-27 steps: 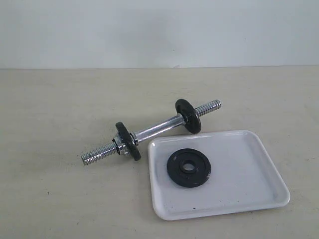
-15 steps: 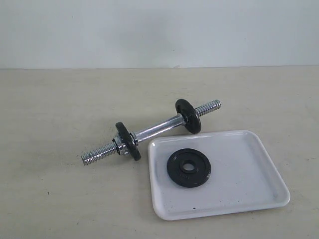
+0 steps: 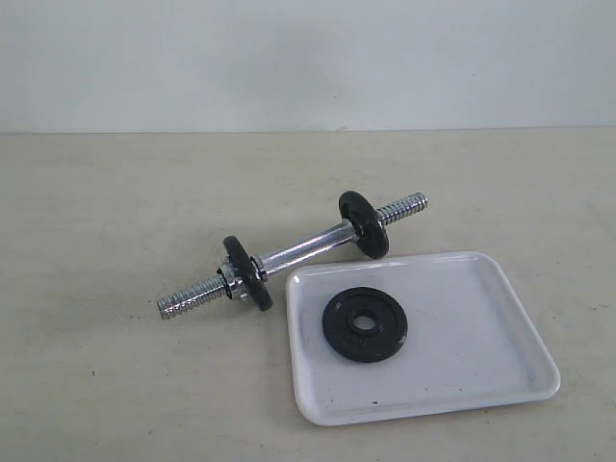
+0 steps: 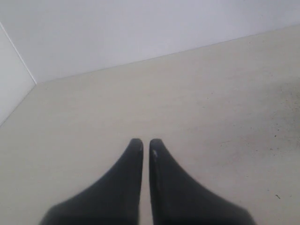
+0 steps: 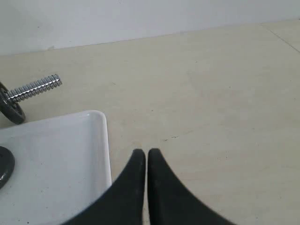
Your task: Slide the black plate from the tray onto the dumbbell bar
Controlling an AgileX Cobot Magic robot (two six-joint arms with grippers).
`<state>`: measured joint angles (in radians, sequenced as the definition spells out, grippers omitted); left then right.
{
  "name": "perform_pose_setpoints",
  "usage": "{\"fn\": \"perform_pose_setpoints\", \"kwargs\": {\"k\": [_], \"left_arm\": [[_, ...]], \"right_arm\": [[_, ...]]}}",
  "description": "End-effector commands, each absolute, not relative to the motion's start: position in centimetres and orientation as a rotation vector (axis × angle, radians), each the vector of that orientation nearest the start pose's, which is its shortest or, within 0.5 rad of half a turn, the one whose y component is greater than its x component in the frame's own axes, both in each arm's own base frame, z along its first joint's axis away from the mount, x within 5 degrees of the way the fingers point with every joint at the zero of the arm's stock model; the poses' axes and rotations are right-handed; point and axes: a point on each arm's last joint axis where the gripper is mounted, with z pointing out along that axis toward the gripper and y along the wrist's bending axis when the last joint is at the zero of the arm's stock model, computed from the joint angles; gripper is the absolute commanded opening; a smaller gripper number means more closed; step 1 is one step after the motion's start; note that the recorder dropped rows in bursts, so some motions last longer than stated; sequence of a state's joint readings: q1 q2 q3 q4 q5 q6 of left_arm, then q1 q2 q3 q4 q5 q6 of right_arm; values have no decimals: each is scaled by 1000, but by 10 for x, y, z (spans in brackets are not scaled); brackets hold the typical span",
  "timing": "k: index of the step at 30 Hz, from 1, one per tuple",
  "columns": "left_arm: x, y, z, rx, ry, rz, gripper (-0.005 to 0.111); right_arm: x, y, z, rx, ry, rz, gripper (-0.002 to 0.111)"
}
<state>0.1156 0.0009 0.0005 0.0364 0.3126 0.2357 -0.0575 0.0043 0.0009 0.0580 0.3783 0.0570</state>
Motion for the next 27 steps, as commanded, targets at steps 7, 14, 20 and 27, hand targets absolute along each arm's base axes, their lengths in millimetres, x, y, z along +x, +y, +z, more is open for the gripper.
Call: {"fn": "perform_pose_setpoints", "kwargs": {"k": [7, 14, 20, 27], "left_arm": [[54, 8, 186, 134, 1790, 297, 4], [54, 8, 186, 134, 1790, 297, 4], [54, 8, 186, 134, 1790, 297, 4], [53, 16, 189, 446, 1750, 691, 4]], "right_arm": [[53, -1, 180, 141, 1851, 50, 0], [53, -1, 180, 141, 1851, 50, 0], [53, -1, 180, 141, 1849, 50, 0], [53, -1, 180, 141, 1849, 50, 0]]}}
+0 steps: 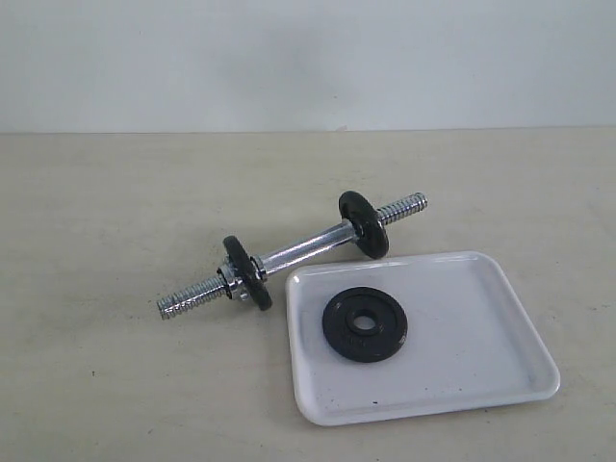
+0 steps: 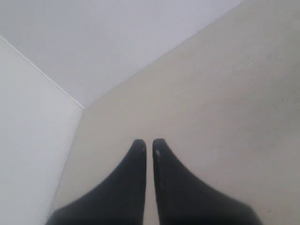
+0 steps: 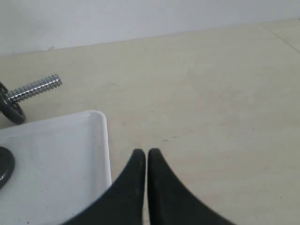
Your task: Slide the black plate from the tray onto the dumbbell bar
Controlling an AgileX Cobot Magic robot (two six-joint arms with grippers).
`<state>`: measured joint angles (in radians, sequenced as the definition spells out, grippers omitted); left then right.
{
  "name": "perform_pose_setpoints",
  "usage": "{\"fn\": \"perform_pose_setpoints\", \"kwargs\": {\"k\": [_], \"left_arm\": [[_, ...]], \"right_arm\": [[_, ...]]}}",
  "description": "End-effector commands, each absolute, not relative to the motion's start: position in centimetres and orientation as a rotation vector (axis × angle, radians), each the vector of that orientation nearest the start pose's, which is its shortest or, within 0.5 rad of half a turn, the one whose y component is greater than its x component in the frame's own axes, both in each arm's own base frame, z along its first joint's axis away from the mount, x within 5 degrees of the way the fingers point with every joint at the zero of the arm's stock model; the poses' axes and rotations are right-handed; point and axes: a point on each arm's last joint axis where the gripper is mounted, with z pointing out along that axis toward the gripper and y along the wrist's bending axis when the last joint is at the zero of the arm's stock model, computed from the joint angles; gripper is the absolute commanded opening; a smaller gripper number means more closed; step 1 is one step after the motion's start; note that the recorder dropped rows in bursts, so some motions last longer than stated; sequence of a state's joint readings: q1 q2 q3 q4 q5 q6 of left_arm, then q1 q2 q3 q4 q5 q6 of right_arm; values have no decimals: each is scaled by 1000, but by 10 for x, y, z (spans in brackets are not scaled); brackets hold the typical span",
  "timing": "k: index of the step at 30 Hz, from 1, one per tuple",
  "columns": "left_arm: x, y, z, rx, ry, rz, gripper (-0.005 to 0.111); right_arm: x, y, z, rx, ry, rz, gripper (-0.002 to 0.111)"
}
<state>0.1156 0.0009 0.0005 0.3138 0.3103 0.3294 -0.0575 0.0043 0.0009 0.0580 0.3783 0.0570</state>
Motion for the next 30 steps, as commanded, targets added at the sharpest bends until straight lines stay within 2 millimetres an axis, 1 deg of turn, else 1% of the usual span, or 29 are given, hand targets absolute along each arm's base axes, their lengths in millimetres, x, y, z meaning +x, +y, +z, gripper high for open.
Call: {"fn": "perform_pose_setpoints", "kwargs": {"k": [1, 5, 7, 9, 10, 11, 12, 13, 14, 15, 16, 17, 21, 22, 23, 25, 27, 30], "left_arm": [[53, 16, 189, 446, 1750, 691, 4], [53, 16, 190, 444, 1735, 688, 4], [54, 15, 193, 444, 1701, 685, 4], [55, 12, 199, 398, 1630, 631, 4], [56, 8, 208, 281, 1533, 498, 4], [56, 7, 213, 205, 1483, 414, 4], [54, 5, 223, 24, 1375, 208, 4], [54, 5, 227, -41, 1331, 130, 4], [51, 5, 235, -131, 1233, -5, 4], [50, 4, 237, -147, 1200, -38, 4], [48, 4, 243, -159, 1131, -79, 4], [47, 4, 245, -156, 1104, -84, 4], [35, 1, 264, -111, 858, -113, 4], [33, 0, 267, -114, 821, -141, 4], [29, 0, 270, -127, 764, -205, 4], [25, -3, 274, -119, 701, -293, 4], [22, -7, 276, -78, 673, -337, 4], [19, -15, 278, 21, 647, -340, 4]], "right_arm": [[53, -1, 180, 141, 1849, 50, 0], [53, -1, 180, 141, 1849, 50, 0], [53, -1, 180, 141, 1849, 50, 0], [53, -1, 180, 141, 1849, 50, 0], [53, -1, 180, 141, 1849, 50, 0], [53, -1, 180, 141, 1849, 50, 0], [53, -1, 180, 141, 1849, 50, 0], [53, -1, 180, 141, 1849, 50, 0], [53, -1, 180, 141, 1849, 50, 0], [53, -1, 180, 141, 1849, 50, 0], [53, -1, 180, 141, 1849, 50, 0], [53, -1, 180, 141, 1849, 50, 0], [53, -1, 180, 141, 1849, 50, 0], [53, -1, 180, 141, 1849, 50, 0], [53, -1, 180, 141, 1849, 50, 0], [53, -1, 180, 141, 1849, 50, 0], [53, -1, 180, 141, 1849, 50, 0], [53, -1, 180, 141, 1849, 50, 0]]}}
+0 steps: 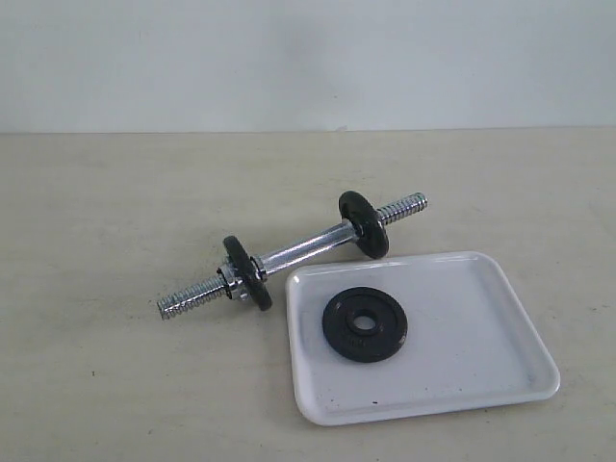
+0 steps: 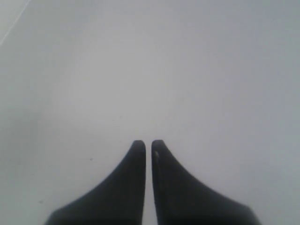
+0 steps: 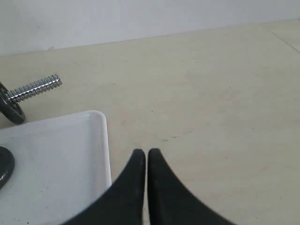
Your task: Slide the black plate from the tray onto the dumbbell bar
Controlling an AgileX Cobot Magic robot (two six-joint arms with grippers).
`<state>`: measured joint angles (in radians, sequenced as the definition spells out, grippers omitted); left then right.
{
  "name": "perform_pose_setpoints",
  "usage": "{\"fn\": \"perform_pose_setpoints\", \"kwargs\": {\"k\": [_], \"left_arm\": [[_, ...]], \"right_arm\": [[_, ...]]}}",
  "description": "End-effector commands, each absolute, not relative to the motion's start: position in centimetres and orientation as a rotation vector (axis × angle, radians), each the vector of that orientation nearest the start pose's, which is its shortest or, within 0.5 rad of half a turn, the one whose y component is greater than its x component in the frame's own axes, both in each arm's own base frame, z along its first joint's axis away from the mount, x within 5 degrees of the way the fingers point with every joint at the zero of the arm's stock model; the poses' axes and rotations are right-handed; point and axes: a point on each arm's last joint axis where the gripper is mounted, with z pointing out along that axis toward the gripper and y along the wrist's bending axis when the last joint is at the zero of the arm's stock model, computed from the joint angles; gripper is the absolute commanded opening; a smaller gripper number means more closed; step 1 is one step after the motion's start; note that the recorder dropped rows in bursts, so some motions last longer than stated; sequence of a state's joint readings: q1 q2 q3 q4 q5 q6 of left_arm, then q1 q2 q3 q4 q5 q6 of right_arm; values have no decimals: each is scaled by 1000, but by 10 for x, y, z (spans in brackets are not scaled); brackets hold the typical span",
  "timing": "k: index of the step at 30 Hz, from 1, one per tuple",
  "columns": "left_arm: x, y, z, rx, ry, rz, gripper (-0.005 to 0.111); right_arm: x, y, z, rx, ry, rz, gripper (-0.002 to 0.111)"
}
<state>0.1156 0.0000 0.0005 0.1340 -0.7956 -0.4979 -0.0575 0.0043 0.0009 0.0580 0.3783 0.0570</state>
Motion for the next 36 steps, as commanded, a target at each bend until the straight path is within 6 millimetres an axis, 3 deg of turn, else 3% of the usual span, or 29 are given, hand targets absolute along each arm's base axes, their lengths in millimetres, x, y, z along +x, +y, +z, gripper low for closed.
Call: {"fn": "perform_pose_setpoints", "kwargs": {"k": [1, 5, 11, 16, 23, 28, 30, 32, 36], "left_arm": [[18, -18, 278, 54, 640, -341, 4], [15, -27, 278, 140, 632, -407, 4], [14, -30, 278, 98, 652, -656, 4], [11, -32, 280, 119, 629, -683, 4], [-6, -47, 311, 354, 572, -582, 4], [-35, -60, 354, 538, 470, -443, 4], [-42, -64, 362, 600, 460, -403, 4], [-45, -67, 365, 617, 508, -492, 4], [-41, -72, 360, 668, 607, -495, 4]], "right_arm": [[53, -1, 180, 141, 1849, 50, 0], [53, -1, 180, 141, 1849, 50, 0], [53, -1, 180, 141, 1849, 50, 0], [53, -1, 180, 141, 1849, 50, 0], [53, -1, 180, 141, 1849, 50, 0], [53, -1, 180, 141, 1849, 50, 0], [53, -1, 180, 141, 1849, 50, 0], [53, -1, 180, 141, 1853, 50, 0], [53, -1, 180, 141, 1853, 50, 0]]}}
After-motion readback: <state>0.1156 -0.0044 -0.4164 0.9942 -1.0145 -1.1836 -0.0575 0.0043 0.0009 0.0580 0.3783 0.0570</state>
